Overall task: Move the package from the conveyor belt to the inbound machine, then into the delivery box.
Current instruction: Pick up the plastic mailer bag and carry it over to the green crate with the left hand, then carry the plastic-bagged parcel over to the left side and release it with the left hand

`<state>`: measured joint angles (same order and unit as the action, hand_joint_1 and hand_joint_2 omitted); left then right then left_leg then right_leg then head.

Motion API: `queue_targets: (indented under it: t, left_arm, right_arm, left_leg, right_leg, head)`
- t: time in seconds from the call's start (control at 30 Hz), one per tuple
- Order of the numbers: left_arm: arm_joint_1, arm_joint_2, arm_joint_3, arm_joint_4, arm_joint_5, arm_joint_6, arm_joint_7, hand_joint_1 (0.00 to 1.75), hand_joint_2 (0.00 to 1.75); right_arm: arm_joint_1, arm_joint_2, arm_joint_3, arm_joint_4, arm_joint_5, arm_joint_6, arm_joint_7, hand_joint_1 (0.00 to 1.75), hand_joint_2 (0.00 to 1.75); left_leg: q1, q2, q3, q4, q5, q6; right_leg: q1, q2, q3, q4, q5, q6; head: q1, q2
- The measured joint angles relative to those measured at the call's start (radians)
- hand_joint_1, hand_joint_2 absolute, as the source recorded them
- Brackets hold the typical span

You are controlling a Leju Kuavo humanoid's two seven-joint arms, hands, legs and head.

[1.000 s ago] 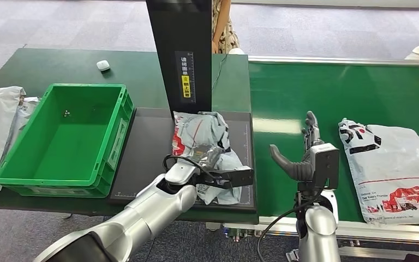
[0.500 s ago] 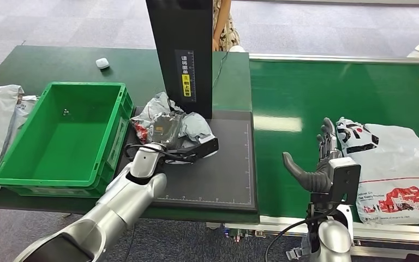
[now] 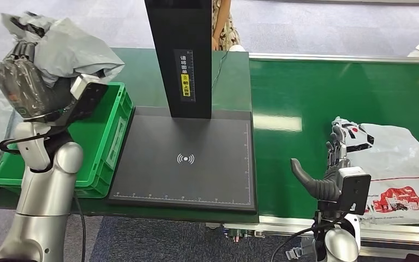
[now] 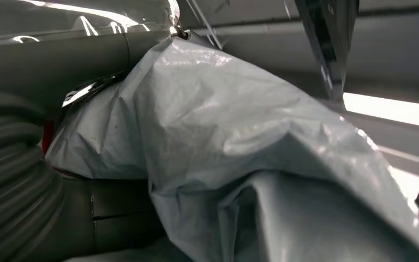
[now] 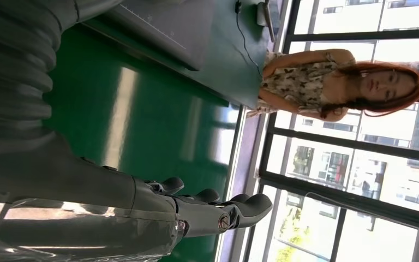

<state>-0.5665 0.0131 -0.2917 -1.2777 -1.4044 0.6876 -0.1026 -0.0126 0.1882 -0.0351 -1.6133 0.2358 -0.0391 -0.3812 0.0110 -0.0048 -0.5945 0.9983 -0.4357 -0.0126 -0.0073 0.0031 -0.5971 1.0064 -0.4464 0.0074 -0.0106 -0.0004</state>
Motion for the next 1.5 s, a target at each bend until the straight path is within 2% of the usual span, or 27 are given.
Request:
queue_targets:
  t: [0.2,0.33,0.47,0.67,0.9,0.93,1.03,1.07,1.13,1.3,1.5]
  left_arm:
    - [0.031,0.008,0.04,-0.095,-0.017,-0.007,0.006,1.75,1.75]
    - [0.001,0.016,0.087,-0.049,-0.058,-0.144,0.137,1.75,1.75]
    - [-0.119,0.046,0.151,0.199,-0.132,-0.311,0.298,1.75,1.75]
    - [-0.245,0.088,0.175,0.548,-0.157,-0.53,0.44,1.75,1.75]
    - [-0.3,0.105,0.175,0.75,-0.157,-0.623,0.503,1.75,1.75]
    - [-0.306,0.106,0.175,0.766,-0.157,-0.636,0.513,1.44,1.75]
    - [-0.317,0.112,0.172,0.804,-0.158,-0.672,0.542,0.14,1.75]
    - [-0.319,0.114,0.17,0.812,-0.158,-0.678,0.549,0.0,1.75]
    - [-0.319,0.117,0.168,0.822,-0.157,-0.673,0.552,0.0,1.75]
    - [-0.321,0.118,0.181,0.827,-0.146,-0.579,0.521,0.0,1.75]
    - [-0.324,0.118,0.194,0.827,-0.145,-0.565,0.515,0.0,1.75]
  right_arm:
    - [0.0,-0.001,0.0,0.0,-0.006,-0.001,-0.001,0.0,1.75]
    - [0.001,-0.002,0.0,0.0,-0.006,-0.003,-0.001,0.0,1.75]
    - [-0.001,-0.006,0.001,0.0,-0.004,-0.001,0.0,0.0,1.75]
    - [-0.012,-0.01,0.013,0.013,0.005,0.011,0.002,0.0,1.75]
    - [-0.02,-0.012,0.031,0.037,0.011,0.021,0.001,0.0,1.75]
    - [-0.02,-0.013,0.034,0.039,0.012,0.022,0.001,0.0,1.75]
    - [-0.02,-0.015,0.044,0.048,0.015,0.023,0.001,0.0,1.75]
    - [-0.02,-0.016,0.047,0.051,0.016,0.023,0.001,0.0,1.75]
    - [-0.02,-0.016,0.05,0.055,0.019,0.023,0.001,0.0,1.75]
    - [-0.019,-0.017,0.053,0.057,0.021,0.022,0.001,0.0,1.75]
    - [-0.019,-0.017,0.053,0.057,0.021,0.022,0.001,0.0,1.75]
  left_leg:
    - [0.0,0.0,0.0,0.0,0.0,0.0]
    - [-0.001,-0.001,0.001,0.0,0.001,0.0]
    - [0.0,0.0,0.001,0.0,0.003,-0.003]
    - [0.001,0.001,0.001,0.0,0.003,-0.003]
    - [0.001,0.002,0.0,-0.001,0.003,-0.004]
    - [0.001,0.002,0.0,-0.001,0.002,-0.004]
    - [0.001,0.002,0.0,-0.001,0.002,-0.004]
    - [0.001,0.002,0.001,-0.001,0.002,-0.004]
    - [0.002,0.002,0.001,-0.001,0.003,-0.004]
    - [0.002,0.002,0.001,-0.001,0.003,-0.004]
    - [0.001,0.002,0.001,-0.001,0.003,-0.004]
  right_leg:
    - [-0.001,-0.001,0.001,0.0,0.0,0.001]
    - [-0.001,-0.001,0.001,0.0,0.001,0.0]
    - [-0.001,0.0,0.0,0.0,0.003,-0.003]
    - [0.001,0.001,0.0,0.0,0.003,-0.004]
    - [0.001,0.003,-0.001,0.0,0.003,-0.004]
    - [0.001,0.003,-0.001,0.0,0.003,-0.004]
    - [0.001,0.003,-0.001,0.0,0.003,-0.004]
    - [0.001,0.003,-0.001,0.0,0.003,-0.004]
    - [0.001,0.003,-0.001,0.0,0.003,-0.004]
    - [0.001,0.003,-0.001,0.0,0.003,-0.004]
    - [0.001,0.003,-0.001,0.0,0.003,-0.004]
  head:
    - [0.0,0.0]
    - [0.0,0.0]
    - [0.0,0.0]
    - [0.0,0.0]
    - [0.0,0.0]
    - [0.0,0.0]
    - [0.0,0.0]
    - [0.0,0.0]
    - [0.0,0.0]
    - [0.0,0.0]
    - [0.0,0.0]
